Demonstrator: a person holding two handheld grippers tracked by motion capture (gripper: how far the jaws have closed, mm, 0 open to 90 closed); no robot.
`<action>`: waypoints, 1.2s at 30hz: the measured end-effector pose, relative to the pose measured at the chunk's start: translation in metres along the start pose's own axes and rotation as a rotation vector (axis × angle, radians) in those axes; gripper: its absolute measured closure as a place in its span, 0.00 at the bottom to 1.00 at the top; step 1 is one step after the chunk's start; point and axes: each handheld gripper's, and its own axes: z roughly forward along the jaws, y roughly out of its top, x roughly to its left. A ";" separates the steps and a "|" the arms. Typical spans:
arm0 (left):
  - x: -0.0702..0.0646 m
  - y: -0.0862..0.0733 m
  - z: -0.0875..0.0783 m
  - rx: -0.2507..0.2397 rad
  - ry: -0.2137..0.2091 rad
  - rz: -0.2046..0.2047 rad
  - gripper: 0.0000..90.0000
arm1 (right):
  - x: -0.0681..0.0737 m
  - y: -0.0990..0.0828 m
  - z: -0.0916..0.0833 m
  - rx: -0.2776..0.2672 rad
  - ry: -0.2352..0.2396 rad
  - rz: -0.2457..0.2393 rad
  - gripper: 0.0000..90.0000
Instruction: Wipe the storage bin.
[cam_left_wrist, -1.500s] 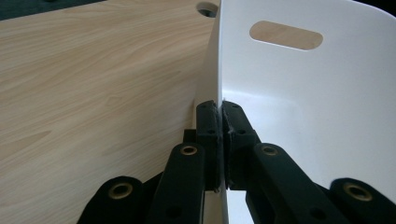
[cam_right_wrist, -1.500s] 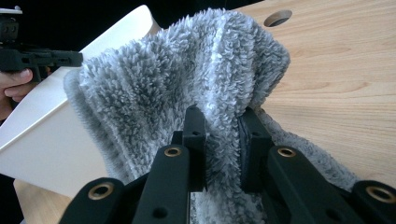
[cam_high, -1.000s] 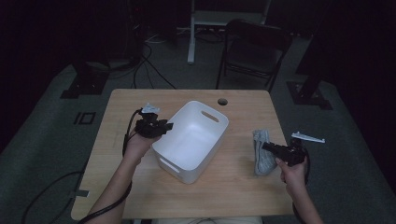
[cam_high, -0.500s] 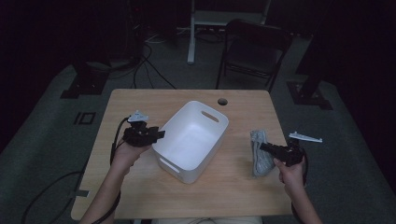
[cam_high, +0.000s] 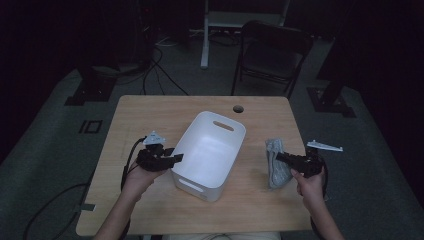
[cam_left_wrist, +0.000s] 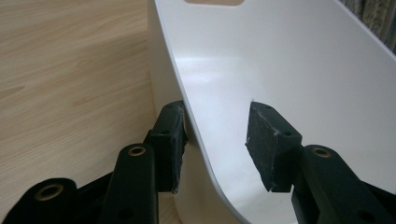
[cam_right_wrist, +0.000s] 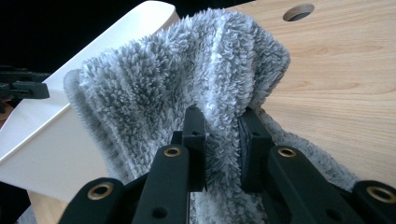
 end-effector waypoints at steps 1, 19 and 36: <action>0.000 0.001 0.000 -0.002 0.005 -0.003 0.63 | 0.001 0.001 0.002 0.002 0.001 -0.002 0.85; 0.000 -0.006 0.015 -0.001 0.132 0.011 0.88 | 0.020 0.032 0.027 -0.052 0.049 -0.028 0.85; 0.021 0.002 0.026 -0.062 0.100 0.050 0.94 | 0.028 0.044 0.039 -0.099 0.072 -0.020 0.85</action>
